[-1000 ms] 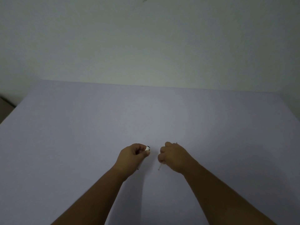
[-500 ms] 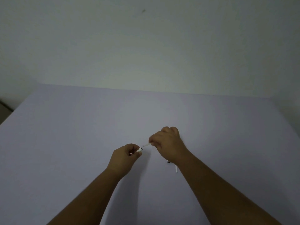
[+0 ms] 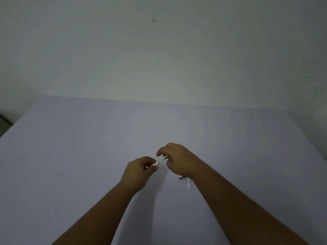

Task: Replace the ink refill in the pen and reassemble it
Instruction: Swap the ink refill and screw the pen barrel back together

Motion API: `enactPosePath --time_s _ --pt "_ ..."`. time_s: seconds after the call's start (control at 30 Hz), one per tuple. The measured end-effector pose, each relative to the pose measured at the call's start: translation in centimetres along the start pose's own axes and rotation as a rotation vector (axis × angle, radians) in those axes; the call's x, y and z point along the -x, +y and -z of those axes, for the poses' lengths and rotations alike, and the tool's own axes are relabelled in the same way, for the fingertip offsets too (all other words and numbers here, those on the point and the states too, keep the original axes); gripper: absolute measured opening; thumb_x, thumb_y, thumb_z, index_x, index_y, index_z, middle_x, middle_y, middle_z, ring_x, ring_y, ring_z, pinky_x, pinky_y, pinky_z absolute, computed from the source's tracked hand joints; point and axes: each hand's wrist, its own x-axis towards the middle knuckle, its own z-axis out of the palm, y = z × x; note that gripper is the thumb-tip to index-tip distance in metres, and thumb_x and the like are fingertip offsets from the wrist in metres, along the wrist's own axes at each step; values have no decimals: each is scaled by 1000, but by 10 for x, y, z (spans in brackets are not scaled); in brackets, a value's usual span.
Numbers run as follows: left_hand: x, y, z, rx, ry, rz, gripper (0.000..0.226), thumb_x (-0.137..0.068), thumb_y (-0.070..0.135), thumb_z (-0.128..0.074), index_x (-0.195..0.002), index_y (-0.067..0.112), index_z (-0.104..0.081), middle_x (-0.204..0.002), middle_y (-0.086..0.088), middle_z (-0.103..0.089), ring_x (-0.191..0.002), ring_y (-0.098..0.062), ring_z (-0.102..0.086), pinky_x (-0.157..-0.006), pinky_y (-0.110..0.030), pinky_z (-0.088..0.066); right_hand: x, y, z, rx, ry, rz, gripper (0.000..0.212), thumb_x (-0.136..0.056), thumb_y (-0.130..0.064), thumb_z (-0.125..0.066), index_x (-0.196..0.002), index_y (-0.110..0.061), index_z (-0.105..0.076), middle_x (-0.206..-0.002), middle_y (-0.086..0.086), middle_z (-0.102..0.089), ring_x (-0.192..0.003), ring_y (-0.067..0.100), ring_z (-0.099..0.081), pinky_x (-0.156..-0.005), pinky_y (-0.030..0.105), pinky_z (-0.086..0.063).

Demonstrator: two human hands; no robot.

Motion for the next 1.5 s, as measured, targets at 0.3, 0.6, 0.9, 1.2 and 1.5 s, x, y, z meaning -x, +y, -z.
enactPosePath --time_s 0.3,0.6,0.9,1.2,1.5 --pt "2 9 -2 166 -17 26 7 -83 29 -68 -89 26 -66 -80 13 -64 -72 -4 -58 -63 -12 -41 1 2 8 -232 177 60 59 -70 2 -49 -122 -26 -52 -118 -8 -56 -106 3 -52 -91 10 -41" --pt "1 7 -2 538 -68 133 10 -86 26 -65 -94 30 -66 -100 11 -73 -101 -7 -64 -80 -19 -45 12 76 -6 15 102 -507 23 -82 -12 -52 -92 -20 -71 -101 7 -70 -97 25 -62 -82 28 -47" --pt "2 2 -11 544 -74 152 9 -87 23 -64 -92 31 -65 -101 3 -73 -100 -14 -66 -94 -35 -49 14 80 -50 130 18 -711 18 -82 -21 -52 -88 -13 -68 -95 8 -70 -91 26 -65 -66 24 -41" --pt "3 -2 -11 495 -80 164 14 -86 24 -65 -100 20 -65 -105 -8 -71 -102 -17 -65 -94 -33 -48 9 71 -60 168 91 -752 28 -88 -37 -53 -89 -13 -67 -96 6 -72 -93 26 -67 -68 27 -47" --pt "4 1 -10 391 -70 130 17 -86 31 -65 -101 23 -67 -98 0 -71 -96 -14 -64 -81 -23 -47 12 66 -59 144 111 -758 30 -91 -34 -49 -89 -9 -65 -99 8 -70 -94 26 -66 -73 28 -50"
